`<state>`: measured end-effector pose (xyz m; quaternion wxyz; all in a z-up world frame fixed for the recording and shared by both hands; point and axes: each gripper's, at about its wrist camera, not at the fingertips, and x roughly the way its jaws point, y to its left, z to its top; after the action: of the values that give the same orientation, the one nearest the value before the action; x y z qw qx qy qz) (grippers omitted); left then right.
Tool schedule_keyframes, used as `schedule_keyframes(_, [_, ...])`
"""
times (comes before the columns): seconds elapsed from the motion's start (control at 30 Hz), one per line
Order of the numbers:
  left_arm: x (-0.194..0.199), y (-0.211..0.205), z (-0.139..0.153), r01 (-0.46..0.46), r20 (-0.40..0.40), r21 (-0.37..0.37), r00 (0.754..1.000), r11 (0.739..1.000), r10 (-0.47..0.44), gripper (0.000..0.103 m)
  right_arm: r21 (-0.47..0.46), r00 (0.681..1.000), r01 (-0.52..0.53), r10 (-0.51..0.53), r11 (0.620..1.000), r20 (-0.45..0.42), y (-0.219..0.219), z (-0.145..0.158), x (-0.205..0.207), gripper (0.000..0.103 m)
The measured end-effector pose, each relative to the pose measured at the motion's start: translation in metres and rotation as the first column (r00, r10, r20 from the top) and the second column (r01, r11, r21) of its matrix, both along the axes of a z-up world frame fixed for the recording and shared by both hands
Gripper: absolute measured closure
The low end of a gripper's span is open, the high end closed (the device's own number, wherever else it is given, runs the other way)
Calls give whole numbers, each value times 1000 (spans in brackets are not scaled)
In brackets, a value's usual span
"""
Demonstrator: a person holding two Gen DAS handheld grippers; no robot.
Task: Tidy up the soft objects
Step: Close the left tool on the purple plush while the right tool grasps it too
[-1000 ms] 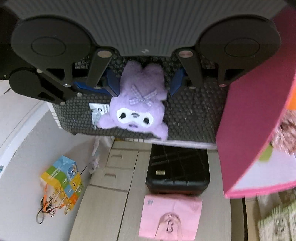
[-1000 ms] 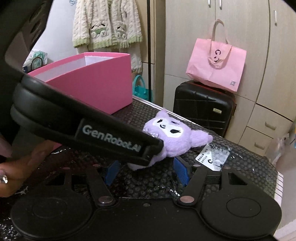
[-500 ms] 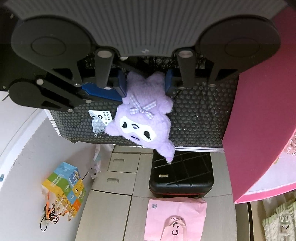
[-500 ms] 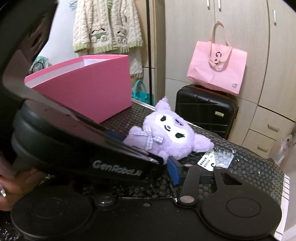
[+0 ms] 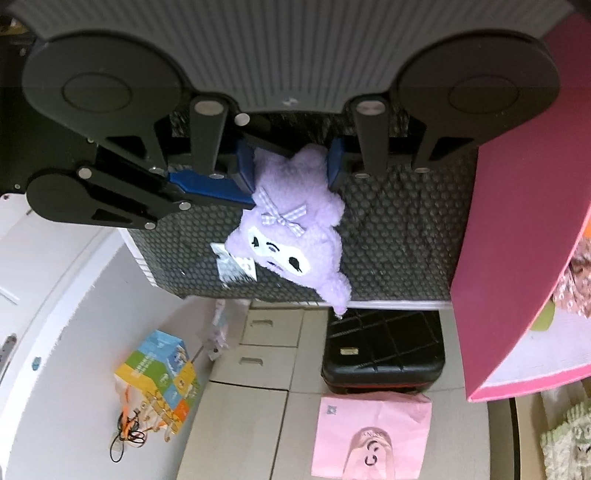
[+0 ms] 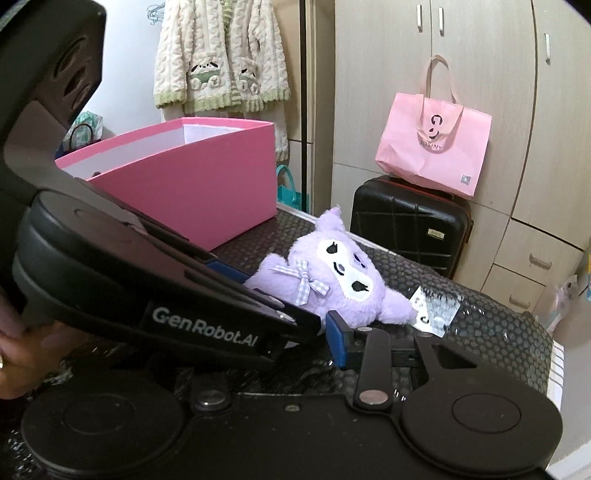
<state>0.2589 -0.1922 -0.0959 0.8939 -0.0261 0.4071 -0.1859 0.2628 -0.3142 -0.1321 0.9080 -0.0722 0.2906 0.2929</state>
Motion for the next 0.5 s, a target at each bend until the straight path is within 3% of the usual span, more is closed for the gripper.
schedule_keyframes(0.5, [-49, 10, 12, 133, -36, -70, 990, 989, -136, 65, -41, 999, 40, -41, 998, -25, -3, 18, -60, 59])
